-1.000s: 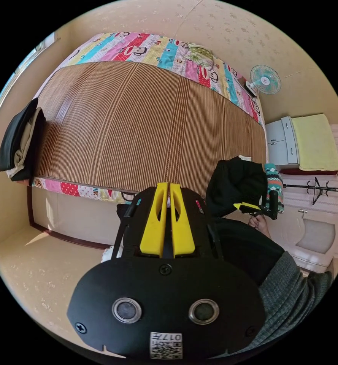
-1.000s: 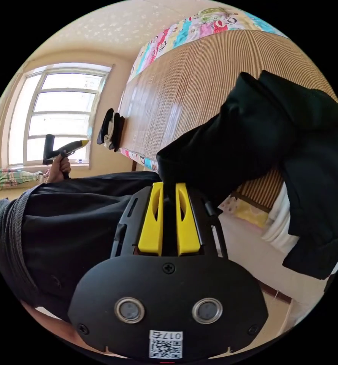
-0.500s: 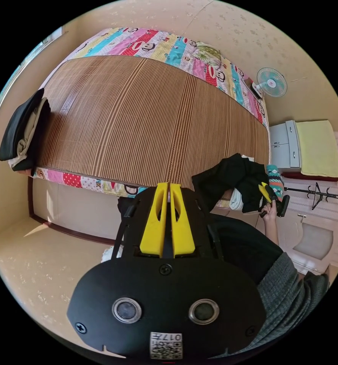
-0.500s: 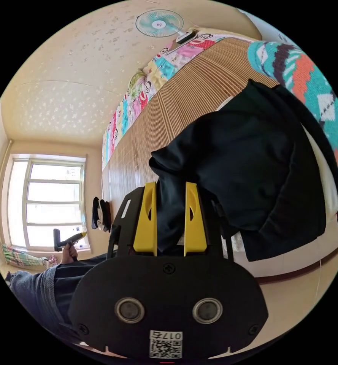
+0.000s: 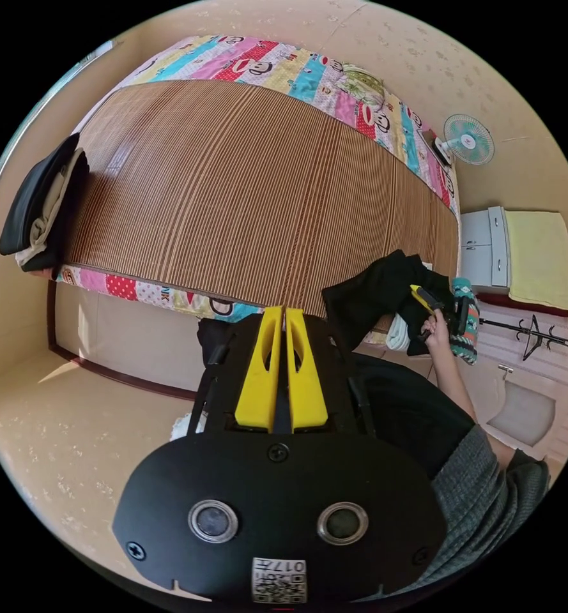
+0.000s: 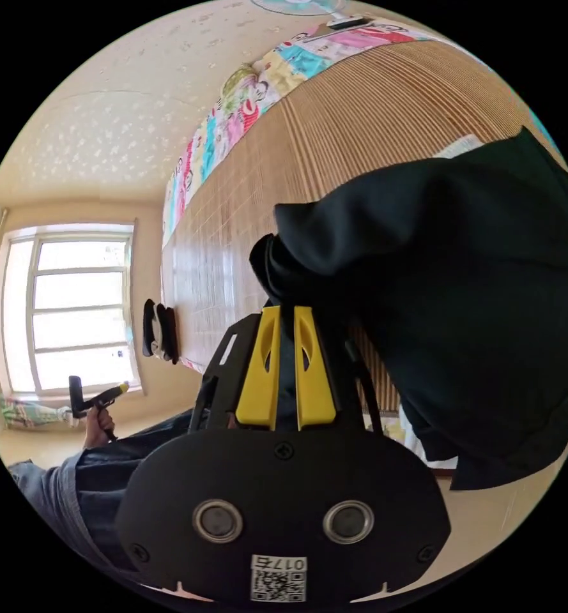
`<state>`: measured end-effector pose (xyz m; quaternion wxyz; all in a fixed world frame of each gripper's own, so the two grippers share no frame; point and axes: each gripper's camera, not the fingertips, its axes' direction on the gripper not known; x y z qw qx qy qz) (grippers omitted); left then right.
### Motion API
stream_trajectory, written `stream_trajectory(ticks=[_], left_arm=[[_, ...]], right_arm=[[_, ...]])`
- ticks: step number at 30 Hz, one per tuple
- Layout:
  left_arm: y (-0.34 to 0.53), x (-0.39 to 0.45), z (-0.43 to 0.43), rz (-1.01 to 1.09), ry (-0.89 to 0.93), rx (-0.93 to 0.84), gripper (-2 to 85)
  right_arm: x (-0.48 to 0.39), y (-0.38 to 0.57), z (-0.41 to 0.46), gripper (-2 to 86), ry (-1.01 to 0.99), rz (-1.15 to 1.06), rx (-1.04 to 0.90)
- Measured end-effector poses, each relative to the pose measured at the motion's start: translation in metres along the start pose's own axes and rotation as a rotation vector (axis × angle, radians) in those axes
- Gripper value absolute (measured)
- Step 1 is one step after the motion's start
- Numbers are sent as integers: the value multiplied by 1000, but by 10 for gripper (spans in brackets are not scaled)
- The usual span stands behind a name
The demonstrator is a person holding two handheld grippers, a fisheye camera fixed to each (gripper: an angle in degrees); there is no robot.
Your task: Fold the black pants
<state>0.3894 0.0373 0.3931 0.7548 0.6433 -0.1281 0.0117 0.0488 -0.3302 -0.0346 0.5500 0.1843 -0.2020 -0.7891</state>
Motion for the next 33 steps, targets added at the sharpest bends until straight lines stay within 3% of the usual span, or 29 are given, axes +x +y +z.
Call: stream_trajectory(ticks=[2,4,9,12,17,21,25,28,33], left_arm=[[-3,3,6,-2,-1,-5,-10],[-7,7,14,0,-4,-18,-10],[-18,18,29,12,14,-26,-10],[-22,20,34,14,14,-18,-10],[-21,16,50,-5,36,-14,-10],[-18,16,69,3,82,-20,-7],[-19,28,84,73,118,-28,7],[-24,44,93,158,137,-43,39],[-24,93,99,381,124,-11,57]], right_arm=[[-35,6,17,37,-242,-190,-69],[-56,13,37,36,-345,-290,-165],[-56,24,65,45,-200,-259,-273],[-9,29,24,64,-59,-10,-70],[70,88,-85,84,233,474,434],[104,116,-113,98,337,652,587],[156,109,-91,138,-27,644,573],[165,103,-76,123,-75,664,532],[92,99,-93,53,-347,271,712]])
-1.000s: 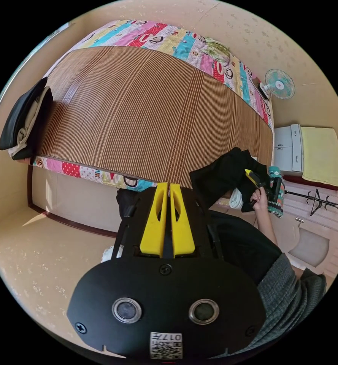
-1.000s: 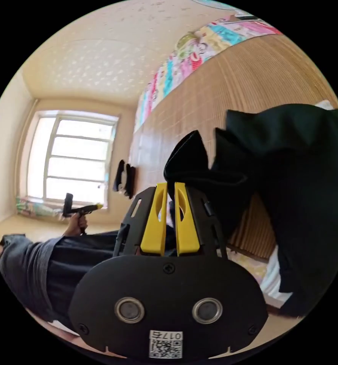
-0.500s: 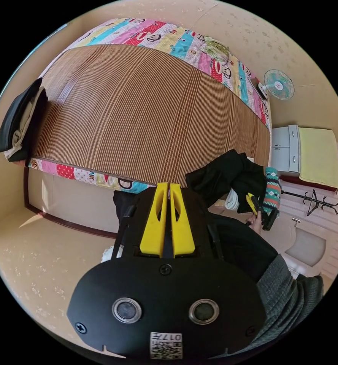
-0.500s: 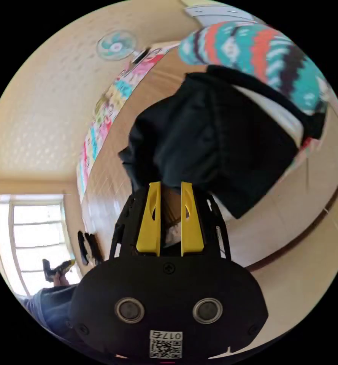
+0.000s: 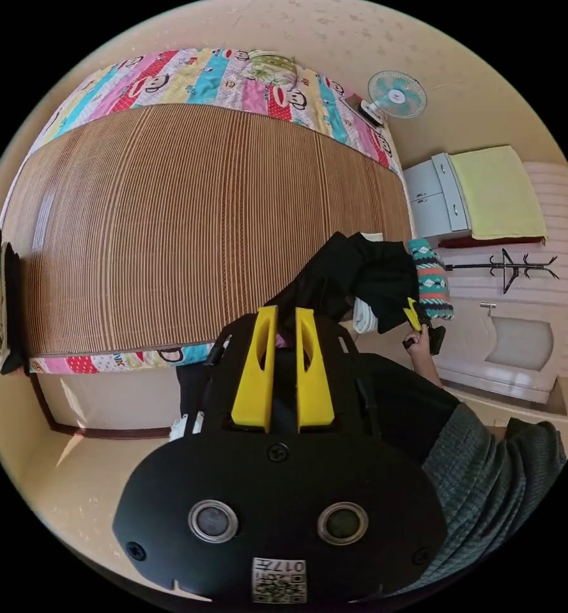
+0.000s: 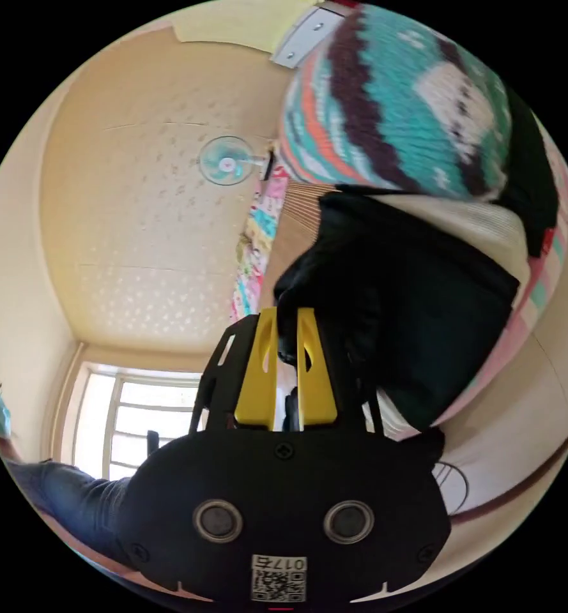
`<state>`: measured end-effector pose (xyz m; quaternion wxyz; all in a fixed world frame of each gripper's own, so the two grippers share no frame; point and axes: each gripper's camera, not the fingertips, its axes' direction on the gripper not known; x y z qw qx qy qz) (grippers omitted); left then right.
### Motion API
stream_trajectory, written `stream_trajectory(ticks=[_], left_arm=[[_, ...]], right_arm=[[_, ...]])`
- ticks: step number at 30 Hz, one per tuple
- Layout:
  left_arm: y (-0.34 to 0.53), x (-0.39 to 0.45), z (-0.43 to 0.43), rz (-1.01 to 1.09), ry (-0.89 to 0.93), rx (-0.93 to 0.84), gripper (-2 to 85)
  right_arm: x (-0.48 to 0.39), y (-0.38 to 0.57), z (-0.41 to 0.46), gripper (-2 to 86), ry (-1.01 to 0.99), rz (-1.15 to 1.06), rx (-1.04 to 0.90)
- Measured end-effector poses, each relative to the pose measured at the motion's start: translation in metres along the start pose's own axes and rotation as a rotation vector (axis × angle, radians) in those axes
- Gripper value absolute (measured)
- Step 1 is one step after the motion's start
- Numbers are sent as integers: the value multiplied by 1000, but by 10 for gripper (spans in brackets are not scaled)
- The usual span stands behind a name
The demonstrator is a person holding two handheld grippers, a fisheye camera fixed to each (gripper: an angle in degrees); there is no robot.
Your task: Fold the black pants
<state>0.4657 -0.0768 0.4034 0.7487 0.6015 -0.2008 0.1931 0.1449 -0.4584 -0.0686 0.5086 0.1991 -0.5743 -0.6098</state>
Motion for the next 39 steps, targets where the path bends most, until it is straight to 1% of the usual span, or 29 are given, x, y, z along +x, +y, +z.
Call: stream_trajectory(ticks=[2,3,8,11,14,16,17,18,19,20,22,24,26,27,29,30,32,33,35,37,39], left_arm=[[-3,21,3,94,8,21,59],[-4,37,7,160,21,22,61],[-6,107,23,400,82,16,76],[2,149,21,537,141,69,82],[14,187,13,653,171,139,118],[27,207,5,716,149,196,126],[39,216,-2,742,99,247,121],[50,219,-10,726,33,309,106],[57,218,-15,727,16,338,98],[70,214,-26,735,9,388,65],[83,201,-44,725,80,410,37],[89,176,-70,629,267,396,19],[97,161,-94,577,353,440,9],[103,157,-111,565,374,463,3],[115,158,-135,562,363,502,-3],[126,160,-151,595,368,536,-4],[142,166,-177,670,386,579,-5],[154,169,-195,709,416,611,-6],[175,173,-225,772,469,680,-5],[197,176,-258,854,527,752,-4],[226,182,-298,984,582,797,-4]], right_arm=[[-56,6,23,38,-56,-194,-100],[-70,8,30,36,-72,-230,-123],[-183,38,83,21,-280,-463,-241],[-244,70,111,18,-407,-591,-306],[-302,114,146,17,-485,-704,-399],[-330,141,163,18,-499,-757,-417],[-343,155,169,20,-484,-787,-409],[-347,159,171,21,-479,-801,-398],[-354,165,172,23,-475,-820,-384],[-359,169,172,25,-467,-828,-383],[-366,176,167,32,-427,-849,-370],[-372,188,154,37,-418,-925,-334],[-373,207,129,34,-445,-1034,-261],[-371,212,123,35,-436,-1059,-239],[-358,238,109,41,-315,-1165,-147],[-353,244,109,44,-271,-1178,-131],[-326,265,121,64,-111,-1163,-131],[-318,269,126,71,-81,-1149,-144],[-282,283,158,99,19,-1075,-239],[-255,292,188,117,87,-1011,-300],[-237,300,219,128,91,-976,-350]])
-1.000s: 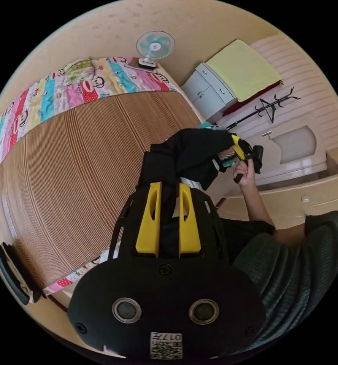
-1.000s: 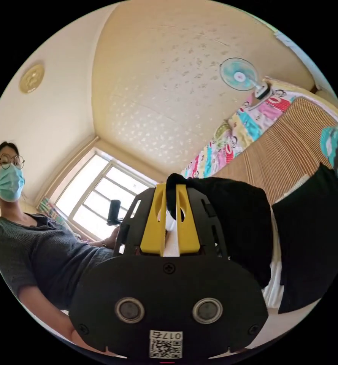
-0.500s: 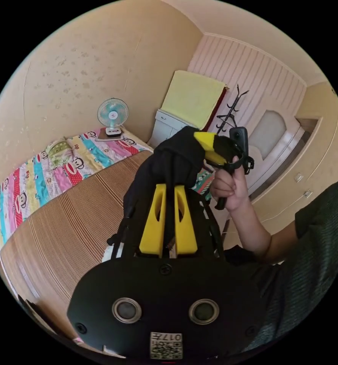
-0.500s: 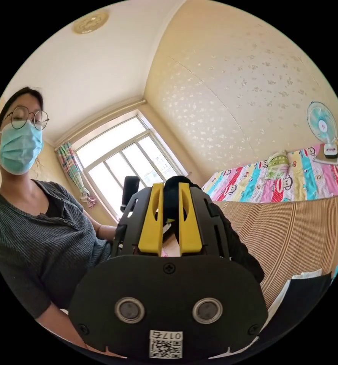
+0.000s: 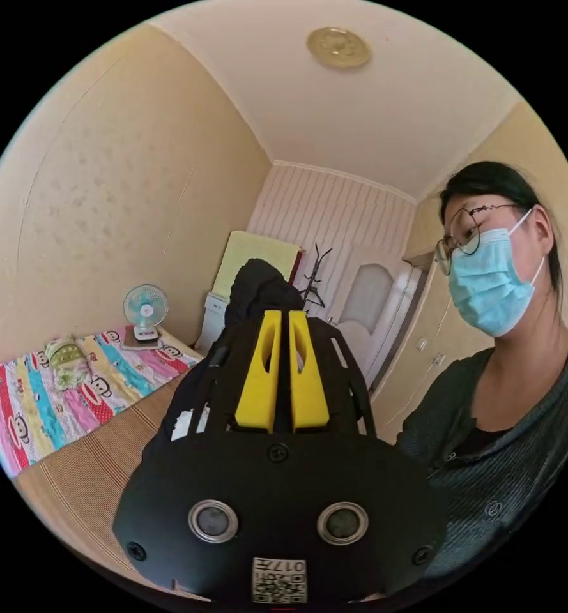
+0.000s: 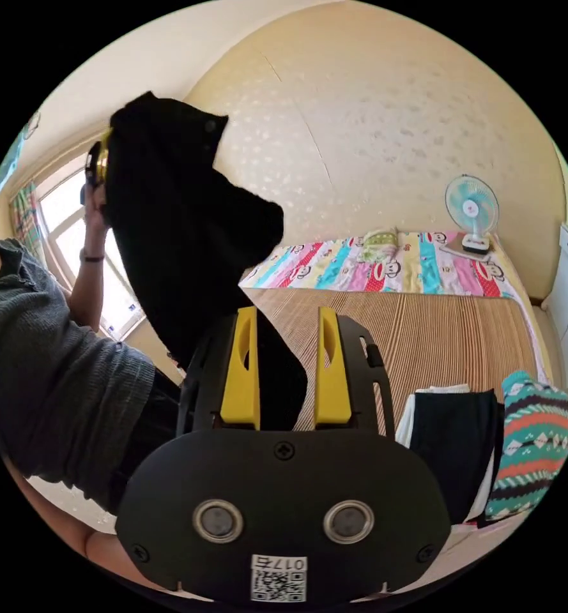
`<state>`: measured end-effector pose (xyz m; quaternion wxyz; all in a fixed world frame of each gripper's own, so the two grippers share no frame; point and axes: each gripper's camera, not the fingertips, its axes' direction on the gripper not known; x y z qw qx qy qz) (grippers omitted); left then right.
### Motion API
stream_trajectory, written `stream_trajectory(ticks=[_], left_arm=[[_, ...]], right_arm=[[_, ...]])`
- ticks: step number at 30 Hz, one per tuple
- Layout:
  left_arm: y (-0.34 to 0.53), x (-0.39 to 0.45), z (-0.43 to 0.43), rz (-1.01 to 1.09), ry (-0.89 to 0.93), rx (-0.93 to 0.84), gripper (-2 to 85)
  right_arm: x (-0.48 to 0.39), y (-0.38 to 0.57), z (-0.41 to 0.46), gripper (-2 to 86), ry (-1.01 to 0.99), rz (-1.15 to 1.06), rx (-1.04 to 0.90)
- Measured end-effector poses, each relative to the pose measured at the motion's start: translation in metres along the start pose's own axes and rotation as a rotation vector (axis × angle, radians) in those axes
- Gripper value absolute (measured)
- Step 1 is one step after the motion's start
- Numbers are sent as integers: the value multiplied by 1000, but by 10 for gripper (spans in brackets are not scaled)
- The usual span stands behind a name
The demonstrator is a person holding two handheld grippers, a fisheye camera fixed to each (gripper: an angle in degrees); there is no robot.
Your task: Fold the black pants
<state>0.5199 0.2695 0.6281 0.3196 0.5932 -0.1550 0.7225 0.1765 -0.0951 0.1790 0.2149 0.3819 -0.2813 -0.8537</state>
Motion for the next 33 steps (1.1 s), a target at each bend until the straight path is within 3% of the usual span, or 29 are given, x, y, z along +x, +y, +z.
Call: stream_trajectory(ticks=[3,10,15,17,19,22,26,27,31,33], left_arm=[[-24,34,-35,112,157,66,-3],[-35,54,-108,152,537,314,0],[-31,54,-151,139,733,404,1],[-33,59,-171,194,772,410,1],[-37,65,-195,231,700,389,2],[-44,70,-234,172,418,318,1],[-51,68,-262,38,-141,128,-2],[-54,67,-259,23,-273,70,-2],[-57,61,-243,5,-449,68,-3],[-59,52,-249,-138,-504,207,-4]], right_arm=[[-2,-15,52,142,-111,-26,-8],[-88,-127,99,231,-776,-347,244],[-121,-161,118,126,-951,-447,203],[-111,-164,104,81,-990,-415,276],[-100,-166,82,72,-929,-339,355],[-106,-165,20,65,-635,-323,483],[-170,-164,-48,65,-94,-339,549],[-180,-164,-52,65,-43,-345,558],[-244,-155,-58,67,224,-338,615],[-264,-144,-64,68,236,-394,660]])
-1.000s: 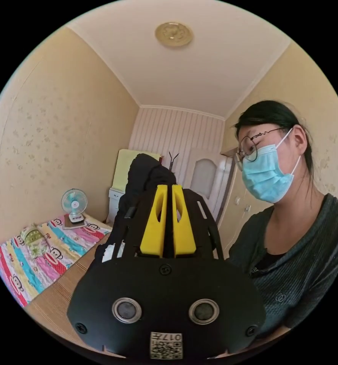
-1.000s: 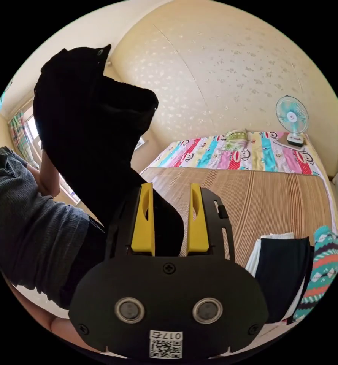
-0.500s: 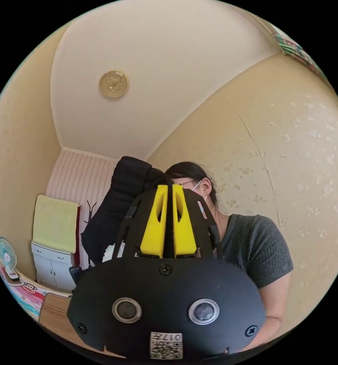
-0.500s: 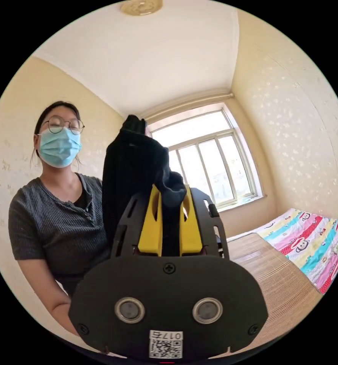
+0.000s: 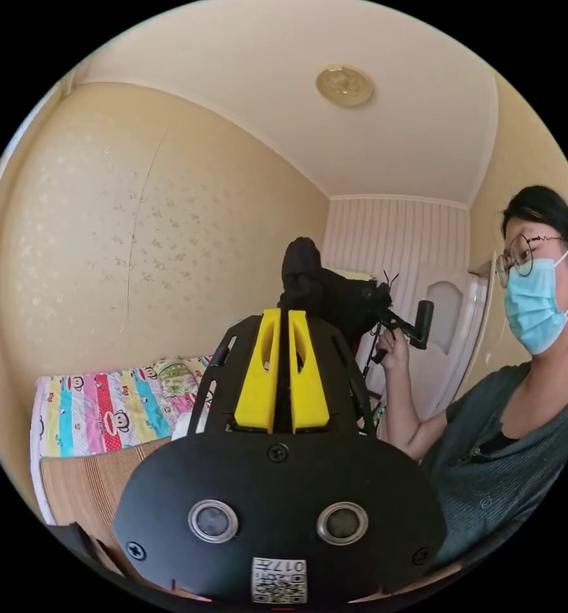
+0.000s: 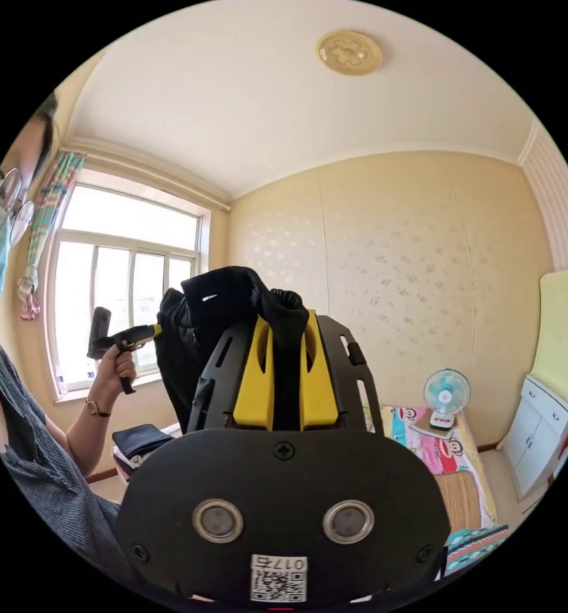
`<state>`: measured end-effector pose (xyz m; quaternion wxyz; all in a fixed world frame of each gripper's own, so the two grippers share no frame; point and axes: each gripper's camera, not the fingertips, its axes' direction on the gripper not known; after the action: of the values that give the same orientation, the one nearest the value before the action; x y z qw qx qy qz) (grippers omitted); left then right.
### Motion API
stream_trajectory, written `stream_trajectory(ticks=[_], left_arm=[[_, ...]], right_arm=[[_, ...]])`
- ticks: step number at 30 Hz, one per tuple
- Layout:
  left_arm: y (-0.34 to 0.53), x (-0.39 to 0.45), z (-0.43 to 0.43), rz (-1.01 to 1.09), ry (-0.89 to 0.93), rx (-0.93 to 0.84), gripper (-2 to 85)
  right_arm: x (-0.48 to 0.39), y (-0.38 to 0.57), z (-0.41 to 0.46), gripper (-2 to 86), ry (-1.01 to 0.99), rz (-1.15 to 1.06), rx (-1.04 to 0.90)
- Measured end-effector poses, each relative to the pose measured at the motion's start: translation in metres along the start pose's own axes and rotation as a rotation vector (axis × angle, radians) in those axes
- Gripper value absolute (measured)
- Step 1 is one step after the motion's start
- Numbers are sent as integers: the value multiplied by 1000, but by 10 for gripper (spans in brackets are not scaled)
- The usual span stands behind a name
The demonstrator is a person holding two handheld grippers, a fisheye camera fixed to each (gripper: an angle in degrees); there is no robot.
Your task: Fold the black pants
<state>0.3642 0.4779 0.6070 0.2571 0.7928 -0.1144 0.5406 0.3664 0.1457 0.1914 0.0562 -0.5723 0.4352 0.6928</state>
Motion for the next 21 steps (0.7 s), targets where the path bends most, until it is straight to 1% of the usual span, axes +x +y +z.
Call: stream_trajectory(ticks=[1,2,3,4,6,11,14,16,18,19,20,21], left_arm=[[0,-2,-2,-40,-5,36,-4],[-2,-1,-7,-80,-7,115,-5],[-5,4,-14,-77,-13,189,-5],[-8,7,-18,-70,-18,223,-5],[-23,18,-30,-28,0,339,-6],[-68,27,-38,64,62,492,-5],[-93,28,-31,158,14,566,-4],[-111,15,-18,150,-5,550,-2],[-143,-21,19,106,-45,454,0],[-152,-34,31,84,-58,422,0],[-170,-67,62,14,-77,352,2],[-189,-107,99,-67,-94,271,4]], right_arm=[[-10,-2,-11,68,-18,-44,32],[-19,-6,-22,69,-30,-89,52],[-23,-8,-27,69,-32,-110,57],[-28,-14,-38,70,-32,-142,67],[-30,-25,-52,70,-41,-165,73],[-12,-60,-76,76,-126,-221,88],[10,-68,-66,74,-170,-194,48],[29,-69,-42,73,-153,-173,-18],[59,-67,5,73,-115,-125,-132],[86,-63,48,74,-91,-78,-223],[119,-58,101,75,-72,-39,-314],[135,-53,131,77,-64,-33,-353]])
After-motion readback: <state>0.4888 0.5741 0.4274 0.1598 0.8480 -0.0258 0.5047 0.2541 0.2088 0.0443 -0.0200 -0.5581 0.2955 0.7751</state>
